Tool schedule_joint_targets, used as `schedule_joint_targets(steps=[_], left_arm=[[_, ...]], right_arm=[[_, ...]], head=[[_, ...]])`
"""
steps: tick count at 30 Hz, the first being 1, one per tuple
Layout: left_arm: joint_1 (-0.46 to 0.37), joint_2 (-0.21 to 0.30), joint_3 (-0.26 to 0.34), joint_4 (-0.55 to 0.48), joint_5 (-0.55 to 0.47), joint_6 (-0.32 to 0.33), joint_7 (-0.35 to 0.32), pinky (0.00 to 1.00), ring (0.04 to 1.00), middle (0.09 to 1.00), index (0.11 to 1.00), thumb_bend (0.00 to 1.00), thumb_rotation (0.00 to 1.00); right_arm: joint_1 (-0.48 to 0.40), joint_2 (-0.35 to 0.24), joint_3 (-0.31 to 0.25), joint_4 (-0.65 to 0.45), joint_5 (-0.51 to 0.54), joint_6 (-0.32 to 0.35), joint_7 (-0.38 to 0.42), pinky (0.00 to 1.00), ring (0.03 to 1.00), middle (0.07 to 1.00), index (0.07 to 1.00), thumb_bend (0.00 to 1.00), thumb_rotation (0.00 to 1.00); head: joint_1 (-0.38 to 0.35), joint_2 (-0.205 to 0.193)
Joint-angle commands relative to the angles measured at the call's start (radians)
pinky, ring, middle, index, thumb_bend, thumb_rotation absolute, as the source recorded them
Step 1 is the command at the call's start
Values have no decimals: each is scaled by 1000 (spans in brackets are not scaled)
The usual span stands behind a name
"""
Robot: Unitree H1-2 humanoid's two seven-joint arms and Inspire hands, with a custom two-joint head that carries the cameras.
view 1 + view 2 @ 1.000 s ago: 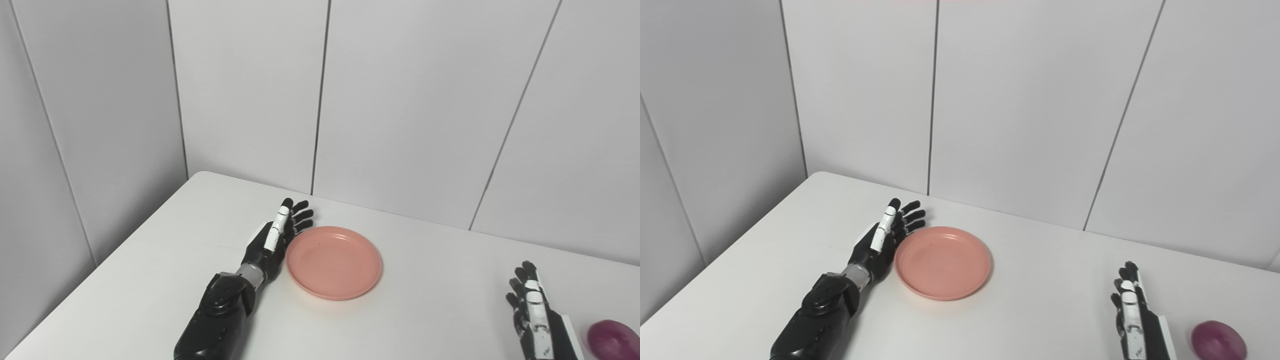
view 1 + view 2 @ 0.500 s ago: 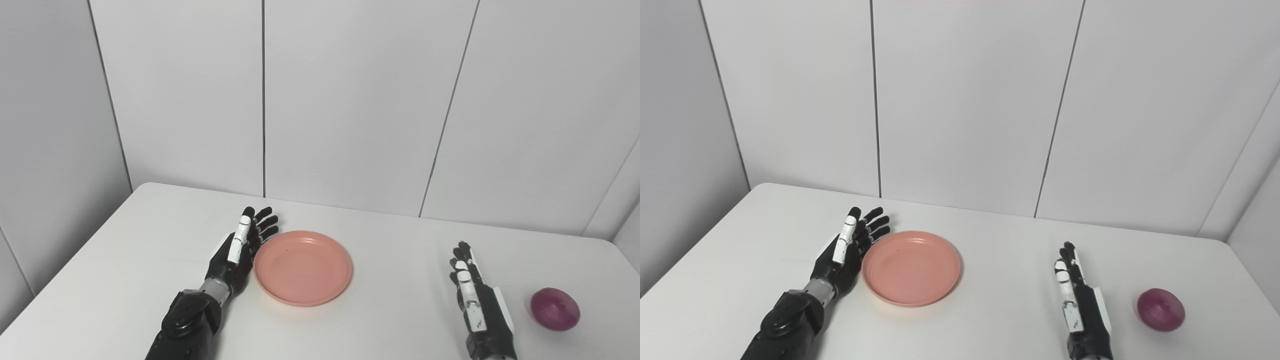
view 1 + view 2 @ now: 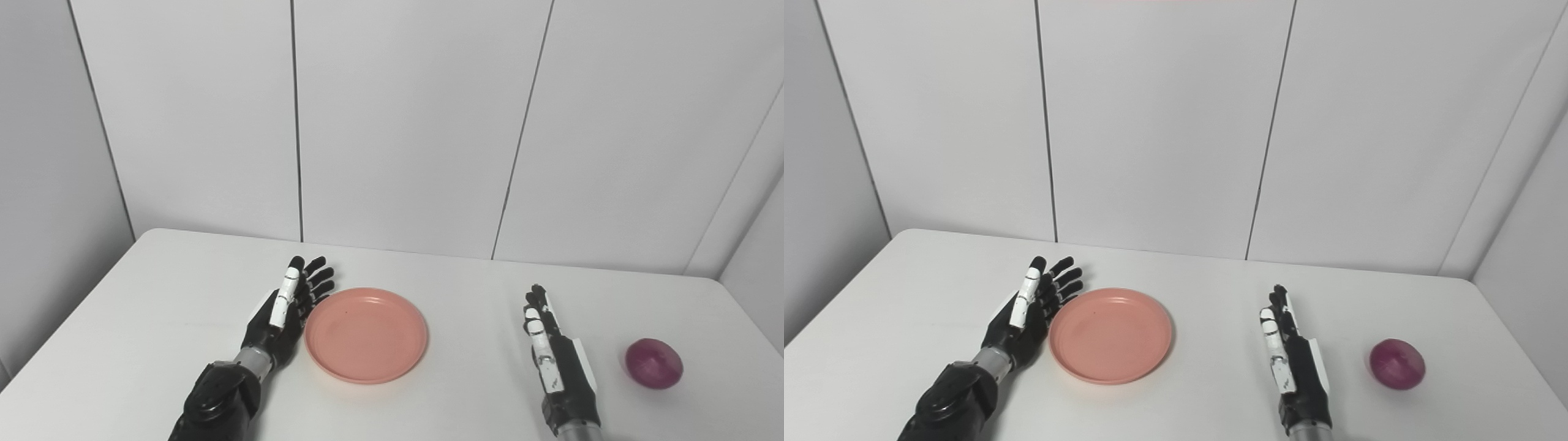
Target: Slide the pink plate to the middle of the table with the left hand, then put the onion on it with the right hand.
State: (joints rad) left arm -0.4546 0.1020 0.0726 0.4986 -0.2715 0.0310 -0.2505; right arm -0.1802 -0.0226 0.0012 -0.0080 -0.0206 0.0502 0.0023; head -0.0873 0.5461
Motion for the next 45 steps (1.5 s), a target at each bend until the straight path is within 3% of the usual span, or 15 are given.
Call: schedule_joint_targets(steps=[1, 16, 25, 38, 45], left_arm=[[-30, -7, -3, -40, 0, -11, -10, 935, 925, 923, 909, 673, 1000], [12, -73, -27, -139, 17, 22, 18, 945, 935, 934, 921, 707, 1000], [23, -85, -40, -208, 37, 69, 36, 973, 949, 944, 933, 696, 1000], [34, -87, -56, -209, 38, 71, 27, 979, 954, 953, 944, 684, 1000], [45, -93, -72, -223, 42, 89, 25, 984, 956, 954, 941, 698, 1000]], right_arm=[[-48, 6, 5, -26, -12, -26, -9, 1000, 979, 971, 982, 583, 951], [-61, 14, 4, -26, -8, -4, -12, 1000, 994, 988, 987, 586, 956], [-62, 19, 7, -36, -14, 4, -20, 1000, 981, 977, 977, 569, 952], [-69, 26, 13, -33, -19, 10, -26, 1000, 978, 971, 972, 607, 939], [-74, 27, 11, -26, -16, 13, -23, 1000, 988, 991, 988, 573, 955]], head=[[-6, 1], [-48, 28], [-65, 36], [-122, 48], [-124, 53]])
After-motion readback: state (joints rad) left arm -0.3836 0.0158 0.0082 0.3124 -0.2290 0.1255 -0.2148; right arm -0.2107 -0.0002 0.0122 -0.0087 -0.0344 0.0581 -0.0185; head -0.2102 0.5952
